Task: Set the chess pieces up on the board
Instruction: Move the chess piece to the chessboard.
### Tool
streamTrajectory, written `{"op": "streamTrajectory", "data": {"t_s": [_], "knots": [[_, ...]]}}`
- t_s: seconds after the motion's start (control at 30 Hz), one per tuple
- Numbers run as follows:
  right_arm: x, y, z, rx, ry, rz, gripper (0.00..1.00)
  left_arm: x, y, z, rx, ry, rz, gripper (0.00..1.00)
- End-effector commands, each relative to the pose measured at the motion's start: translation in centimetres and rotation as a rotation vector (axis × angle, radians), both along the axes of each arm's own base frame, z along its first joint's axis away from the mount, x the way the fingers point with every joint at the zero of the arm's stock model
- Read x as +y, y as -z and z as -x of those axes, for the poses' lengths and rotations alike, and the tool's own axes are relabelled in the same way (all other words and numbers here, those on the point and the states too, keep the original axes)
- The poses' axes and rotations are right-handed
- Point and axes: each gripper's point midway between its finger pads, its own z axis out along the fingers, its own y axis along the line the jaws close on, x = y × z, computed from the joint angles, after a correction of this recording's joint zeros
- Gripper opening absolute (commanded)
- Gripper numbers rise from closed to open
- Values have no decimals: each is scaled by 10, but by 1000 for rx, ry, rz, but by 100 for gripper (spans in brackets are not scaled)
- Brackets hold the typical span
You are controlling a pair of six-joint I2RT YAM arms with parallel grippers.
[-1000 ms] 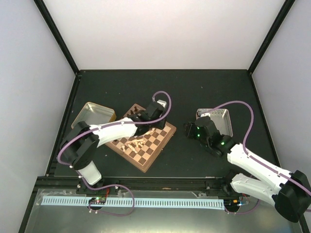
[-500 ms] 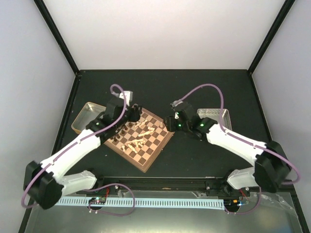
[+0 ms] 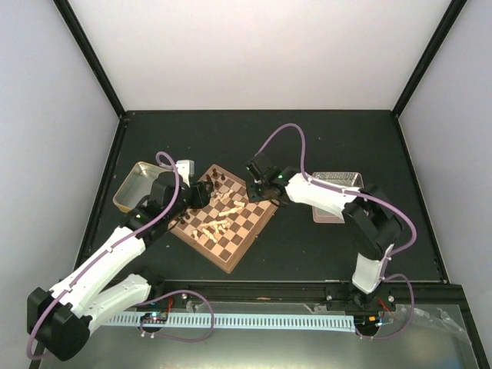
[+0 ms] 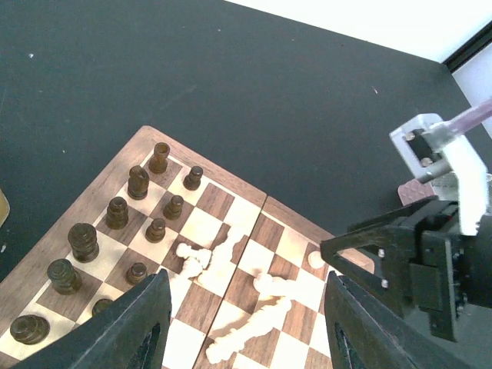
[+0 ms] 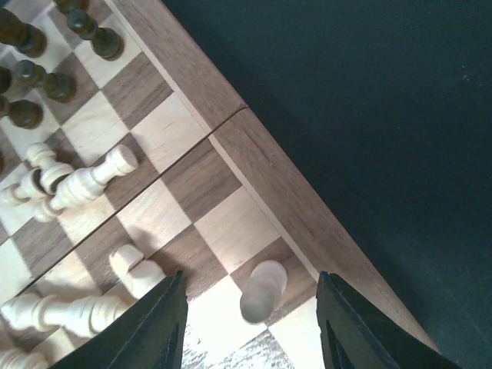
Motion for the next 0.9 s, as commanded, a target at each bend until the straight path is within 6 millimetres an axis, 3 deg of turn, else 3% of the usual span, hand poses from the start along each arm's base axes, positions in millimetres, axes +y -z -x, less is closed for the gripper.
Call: {"op": "streamTrajectory", "data": {"t_s": [0.0, 0.37, 0.73, 0.87], "knots": [[-2, 14, -4, 13, -9, 92, 43, 0, 0, 3, 16, 10, 26, 56], [-4, 26, -4, 1, -29, 179, 9, 2, 2, 2, 17, 12, 18, 56], [0, 22, 58, 52, -134, 173, 5, 4, -3, 3, 2, 11, 20, 56], [6, 28, 68, 59, -157, 171, 5, 5, -3, 3, 3, 8, 21, 56]]}}
